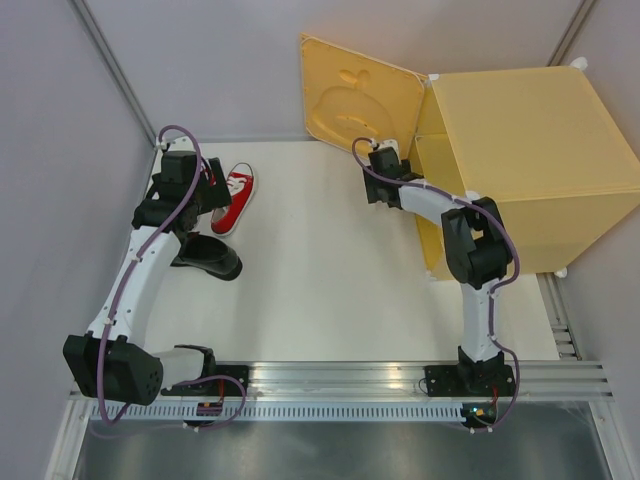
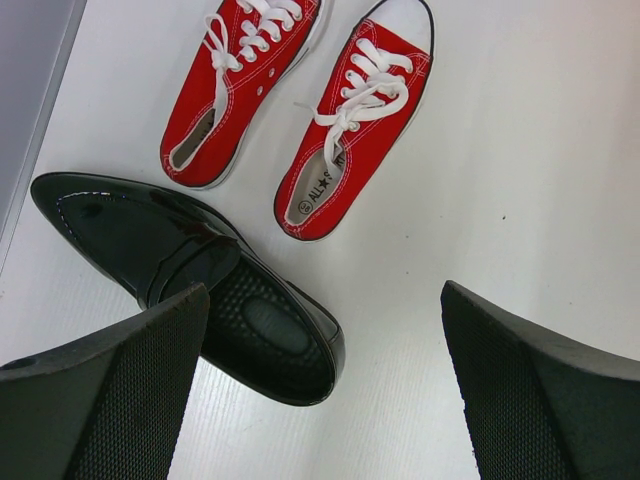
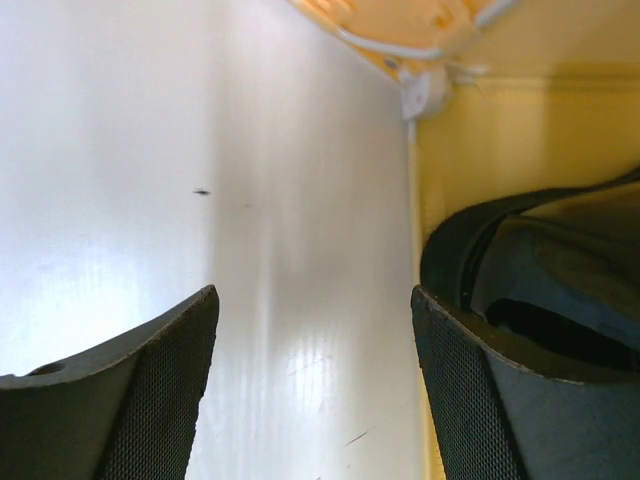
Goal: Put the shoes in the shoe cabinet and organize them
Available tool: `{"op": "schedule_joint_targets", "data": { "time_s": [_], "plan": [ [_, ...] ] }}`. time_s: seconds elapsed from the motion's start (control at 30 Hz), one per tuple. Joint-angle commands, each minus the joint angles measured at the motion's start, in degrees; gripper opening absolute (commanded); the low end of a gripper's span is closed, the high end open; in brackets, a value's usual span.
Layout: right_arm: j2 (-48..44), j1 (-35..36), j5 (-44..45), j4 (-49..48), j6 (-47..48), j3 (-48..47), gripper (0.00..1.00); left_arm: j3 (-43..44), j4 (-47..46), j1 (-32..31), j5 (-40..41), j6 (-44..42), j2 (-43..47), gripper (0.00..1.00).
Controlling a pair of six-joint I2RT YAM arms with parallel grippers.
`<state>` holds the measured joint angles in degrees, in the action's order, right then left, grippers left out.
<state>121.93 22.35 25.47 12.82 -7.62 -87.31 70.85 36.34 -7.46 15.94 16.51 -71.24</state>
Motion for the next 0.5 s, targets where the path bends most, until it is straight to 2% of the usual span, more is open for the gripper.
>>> {"op": "schedule_joint_targets", "data": {
  "time_s": [0.0, 0.3, 0.47],
  "plan": [
    [-6.3, 2.2, -6.3, -3.1, 4.3, -0.4, 0.82, 0.4, -1.1, 0.5, -1.1, 2.2, 0.3, 1.0],
    [-11.2, 13.0, -14.3, 1.6, 5.3, -4.1, 0.79, 0.3, -1.1, 0.9, -1.0, 3.2, 1.7, 1.0],
    [-14.8, 18.9, -15.9, 3.0, 1.7, -3.1, 0.79, 0.1, 0.0, 0.9, 2.0, 5.5, 3.1, 1.0]
  ]
}}
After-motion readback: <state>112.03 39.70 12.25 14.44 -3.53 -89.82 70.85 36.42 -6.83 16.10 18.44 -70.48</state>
